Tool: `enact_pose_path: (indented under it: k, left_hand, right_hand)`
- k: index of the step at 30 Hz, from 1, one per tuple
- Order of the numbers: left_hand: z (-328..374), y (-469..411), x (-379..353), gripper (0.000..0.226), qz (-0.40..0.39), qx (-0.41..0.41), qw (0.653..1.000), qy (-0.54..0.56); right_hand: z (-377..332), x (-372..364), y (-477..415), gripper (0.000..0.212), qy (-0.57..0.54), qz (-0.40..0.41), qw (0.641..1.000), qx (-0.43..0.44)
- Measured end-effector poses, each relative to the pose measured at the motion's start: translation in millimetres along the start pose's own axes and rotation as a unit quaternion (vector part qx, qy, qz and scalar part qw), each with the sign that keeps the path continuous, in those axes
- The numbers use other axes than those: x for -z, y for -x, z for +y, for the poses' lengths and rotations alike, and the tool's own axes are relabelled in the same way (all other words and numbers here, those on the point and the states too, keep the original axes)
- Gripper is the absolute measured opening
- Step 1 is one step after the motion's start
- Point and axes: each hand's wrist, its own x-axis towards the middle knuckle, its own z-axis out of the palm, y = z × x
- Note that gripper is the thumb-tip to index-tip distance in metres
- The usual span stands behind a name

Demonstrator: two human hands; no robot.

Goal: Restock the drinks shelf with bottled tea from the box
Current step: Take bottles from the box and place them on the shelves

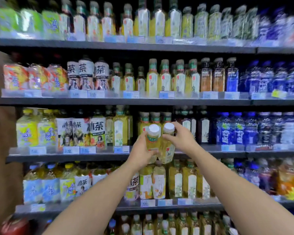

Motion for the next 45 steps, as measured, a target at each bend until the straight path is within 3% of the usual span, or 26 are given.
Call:
enact_pose_path:
  k: [7, 11, 15, 19, 21, 24, 28, 32, 34, 39, 45]
  left_hand:
    - [-2.9, -75.5, -11.7, 0.064, 0.053, -0.01, 0.998, 0.01]
    - [-16.1, -107.8, -25.4, 0.068, 0.055, 0.002, 0.998, 0.009]
    - [-36.1, -136.5, -42.4, 0.068, 0.039, 0.029, 0.999, -0.005]
    - [-53.5, -156.0, -56.3, 0.048, -0.029, 0.06, 0.997, -0.033]
    - [-55.8, -160.9, -61.5, 0.056, -0.04, 0.071, 0.996, -0.044]
    - [-72.0, -170.4, -77.6, 0.088, -0.022, 0.064, 0.995, -0.072]
    - [-61.9, -157.3, -82.5, 0.078, 0.006, 0.059, 0.994, -0.094]
    - [-53.2, -146.0, -80.7, 0.073, 0.017, 0.063, 0.992, -0.107]
    - [-46.5, -138.2, -76.6, 0.07, 0.029, 0.059, 0.99, -0.127]
    - [-20.8, -108.4, -62.5, 0.053, 0.055, 0.026, 0.985, -0.162]
    - [-14.4, -32.8, -72.7, 0.035, 0.026, -0.008, 0.987, -0.159]
  right_hand:
    - [18.0, 2.5, -62.9, 0.043, -0.016, 0.056, 0.998, 0.011]
    - [34.4, -8.8, -89.6, 0.042, -0.008, 0.072, 0.997, -0.002]
    - [51.4, -25.4, -116.4, 0.036, 0.011, 0.066, 0.997, -0.046]
    - [76.6, -39.6, -143.8, 0.038, 0.043, 0.067, 0.99, -0.114]
    - [88.4, -44.3, -153.7, 0.043, 0.055, 0.072, 0.987, -0.134]
    - [98.3, -54.2, -159.1, 0.046, 0.106, 0.067, 0.985, -0.119]
    - [99.8, -59.8, -155.4, 0.047, 0.117, 0.089, 0.983, -0.107]
    - [96.5, -55.9, -143.1, 0.034, 0.12, 0.093, 0.984, -0.099]
    - [92.2, -50.8, -131.7, 0.028, 0.131, 0.08, 0.984, -0.095]
    - [81.9, -40.4, -93.1, 0.043, 0.15, 0.037, 0.983, -0.102]
    - [80.9, -51.7, -17.4, 0.036, 0.129, -0.024, 0.983, -0.127]
